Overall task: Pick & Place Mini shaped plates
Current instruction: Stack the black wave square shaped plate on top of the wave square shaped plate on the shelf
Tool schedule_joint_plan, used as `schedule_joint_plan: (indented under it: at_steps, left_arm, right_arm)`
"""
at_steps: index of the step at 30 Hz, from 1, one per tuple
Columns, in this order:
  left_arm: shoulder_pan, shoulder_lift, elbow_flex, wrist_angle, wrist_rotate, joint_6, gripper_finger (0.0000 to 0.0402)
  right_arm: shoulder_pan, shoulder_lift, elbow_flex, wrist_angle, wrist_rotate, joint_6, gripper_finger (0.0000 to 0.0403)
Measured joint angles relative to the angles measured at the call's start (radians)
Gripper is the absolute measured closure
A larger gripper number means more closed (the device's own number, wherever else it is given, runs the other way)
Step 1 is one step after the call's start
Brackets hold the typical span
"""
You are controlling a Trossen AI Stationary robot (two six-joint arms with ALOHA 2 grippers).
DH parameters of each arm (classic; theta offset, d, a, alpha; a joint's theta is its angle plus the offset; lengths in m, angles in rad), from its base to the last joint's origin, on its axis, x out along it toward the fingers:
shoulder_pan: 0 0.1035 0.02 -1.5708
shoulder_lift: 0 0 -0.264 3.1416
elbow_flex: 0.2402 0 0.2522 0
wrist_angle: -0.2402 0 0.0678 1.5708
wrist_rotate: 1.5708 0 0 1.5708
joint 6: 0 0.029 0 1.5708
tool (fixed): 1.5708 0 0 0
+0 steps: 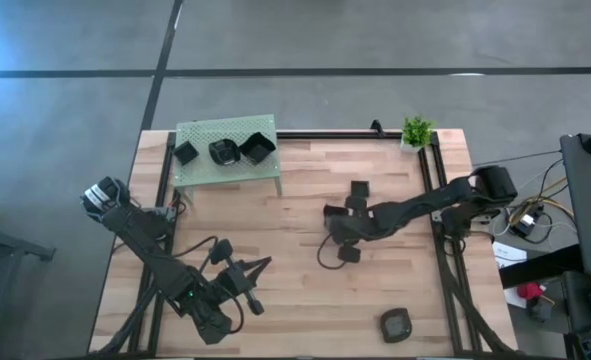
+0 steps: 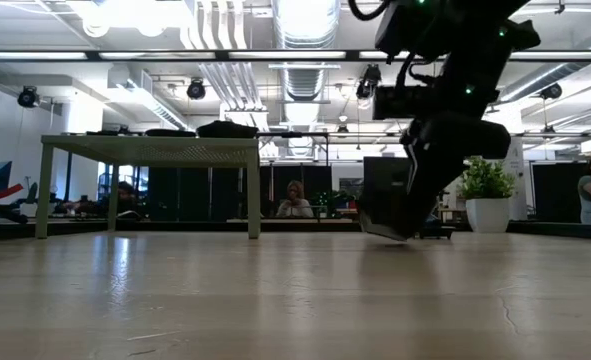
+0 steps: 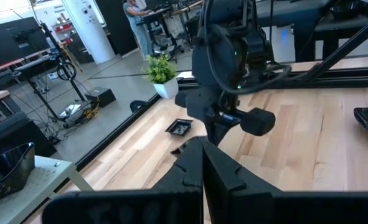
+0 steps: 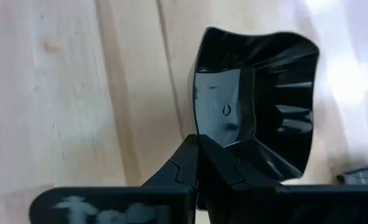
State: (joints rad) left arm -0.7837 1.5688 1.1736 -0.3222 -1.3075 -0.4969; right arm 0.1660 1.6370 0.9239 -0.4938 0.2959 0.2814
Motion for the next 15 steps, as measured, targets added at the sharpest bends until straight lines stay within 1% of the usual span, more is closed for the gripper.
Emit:
schedule_joint_plan:
  at_steps: [8, 15]
  left_arm:
    - [0.000, 0.000, 0.000, 0.000, 0.001, 0.000, 0.0401]
    - [0.000, 0.000, 0.000, 0.000, 0.003, -0.002, 0.0401]
  right_arm:
    - [0.000, 0.045, 0.007, 0.004, -0.014, -0.002, 0.0394]
    - [0.000, 0.045, 0.006, 0.005, -0.014, -0.005, 0.0393]
